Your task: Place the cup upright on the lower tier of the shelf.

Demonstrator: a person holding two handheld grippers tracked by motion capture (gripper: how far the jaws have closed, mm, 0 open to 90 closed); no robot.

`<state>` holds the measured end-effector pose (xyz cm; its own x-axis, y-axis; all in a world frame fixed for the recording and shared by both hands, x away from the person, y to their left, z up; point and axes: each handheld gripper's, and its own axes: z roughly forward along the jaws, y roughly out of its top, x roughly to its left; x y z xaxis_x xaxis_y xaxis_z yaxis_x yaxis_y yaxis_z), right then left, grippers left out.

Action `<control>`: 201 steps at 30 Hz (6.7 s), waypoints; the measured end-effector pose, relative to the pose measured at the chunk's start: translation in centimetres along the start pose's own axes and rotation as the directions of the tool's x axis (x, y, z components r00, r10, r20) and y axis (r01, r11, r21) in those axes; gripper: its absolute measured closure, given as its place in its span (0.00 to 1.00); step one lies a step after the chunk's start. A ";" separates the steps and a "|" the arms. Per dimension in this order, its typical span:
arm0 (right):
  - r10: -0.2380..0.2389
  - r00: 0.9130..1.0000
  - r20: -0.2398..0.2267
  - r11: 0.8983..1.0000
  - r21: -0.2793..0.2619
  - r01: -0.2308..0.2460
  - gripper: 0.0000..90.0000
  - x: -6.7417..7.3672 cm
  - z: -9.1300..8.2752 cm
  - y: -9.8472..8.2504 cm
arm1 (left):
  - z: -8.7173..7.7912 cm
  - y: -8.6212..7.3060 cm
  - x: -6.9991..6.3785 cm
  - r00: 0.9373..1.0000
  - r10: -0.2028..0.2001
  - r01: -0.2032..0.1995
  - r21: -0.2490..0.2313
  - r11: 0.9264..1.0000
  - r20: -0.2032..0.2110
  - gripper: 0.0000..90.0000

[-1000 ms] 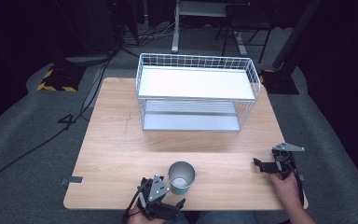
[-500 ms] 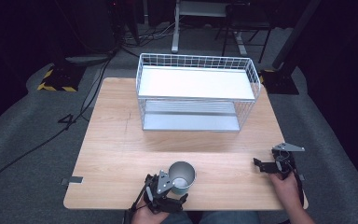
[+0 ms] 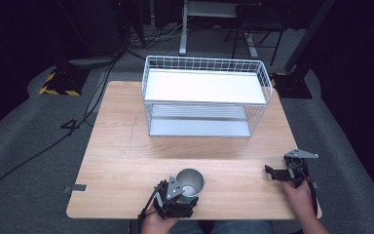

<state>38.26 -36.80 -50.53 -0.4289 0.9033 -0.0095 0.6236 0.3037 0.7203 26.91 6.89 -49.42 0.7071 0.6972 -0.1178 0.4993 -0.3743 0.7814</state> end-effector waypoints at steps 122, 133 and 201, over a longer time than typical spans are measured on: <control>-0.007 1.000 -0.008 1.000 -0.001 0.007 0.05 0.2 0.1 0.1 | 8.7 14.3 10.1 0.979 -0.120 0.102 -0.108 0.989 -0.167 0.26; -0.006 1.000 -0.008 1.000 -0.001 0.006 0.05 0.2 0.1 0.1 | 11.0 14.6 11.1 0.966 -0.198 0.173 -0.158 0.972 -0.165 0.26; -0.008 1.000 -0.010 1.000 -0.001 0.008 0.06 0.2 0.1 0.1 | 11.6 14.6 10.7 0.954 -0.215 0.183 -0.164 0.969 -0.209 0.03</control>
<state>38.33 -36.58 -50.53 -0.4403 0.8978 -0.0081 0.6196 0.3104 0.7210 47.59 1.77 -46.35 0.4622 0.8736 -0.1523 0.5311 -0.1352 0.8364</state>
